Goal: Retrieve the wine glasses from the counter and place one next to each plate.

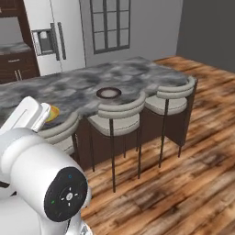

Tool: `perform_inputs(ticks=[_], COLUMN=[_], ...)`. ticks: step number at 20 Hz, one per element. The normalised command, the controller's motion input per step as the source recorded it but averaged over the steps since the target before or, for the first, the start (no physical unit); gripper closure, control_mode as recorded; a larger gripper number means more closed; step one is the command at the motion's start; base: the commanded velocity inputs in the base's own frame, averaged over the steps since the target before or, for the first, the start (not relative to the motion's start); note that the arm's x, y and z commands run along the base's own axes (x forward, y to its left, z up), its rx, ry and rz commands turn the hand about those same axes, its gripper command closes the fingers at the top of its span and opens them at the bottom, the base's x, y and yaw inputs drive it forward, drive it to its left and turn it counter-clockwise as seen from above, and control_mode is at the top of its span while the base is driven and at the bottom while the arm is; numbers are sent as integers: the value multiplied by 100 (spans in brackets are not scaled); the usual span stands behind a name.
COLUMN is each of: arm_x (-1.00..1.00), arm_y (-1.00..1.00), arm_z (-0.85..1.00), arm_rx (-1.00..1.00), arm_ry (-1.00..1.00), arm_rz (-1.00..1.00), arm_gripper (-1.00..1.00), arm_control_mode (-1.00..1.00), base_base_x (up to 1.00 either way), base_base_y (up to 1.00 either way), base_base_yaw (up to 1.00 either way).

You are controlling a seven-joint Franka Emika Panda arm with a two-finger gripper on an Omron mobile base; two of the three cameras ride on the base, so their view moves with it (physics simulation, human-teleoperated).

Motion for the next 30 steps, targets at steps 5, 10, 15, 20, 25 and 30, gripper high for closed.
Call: perform_inputs(ticks=[5, 10, 15, 20, 25, 30], arm_x=[0, 0, 0, 0, 0, 0], arm_y=[0, 0, 0, 0, 0, 0], arm_z=[0, 0, 0, 0, 0, 0], arm_rx=[0, 0, 0, 0, 0, 0], arm_ry=[0, 0, 0, 0, 0, 0], arm_rz=[0, 0, 0, 0, 0, 0], arm_gripper=[100, 100, 100, 100, 100, 100], arm_control_mode=[100, 100, 100, 100, 100, 100], base_base_x=[29, 89, 84, 64, 68, 95], base_base_y=[20, -4, -32, -26, -30, -27], base_base_yaw=[17, 31, 53, 62, 57, 40])
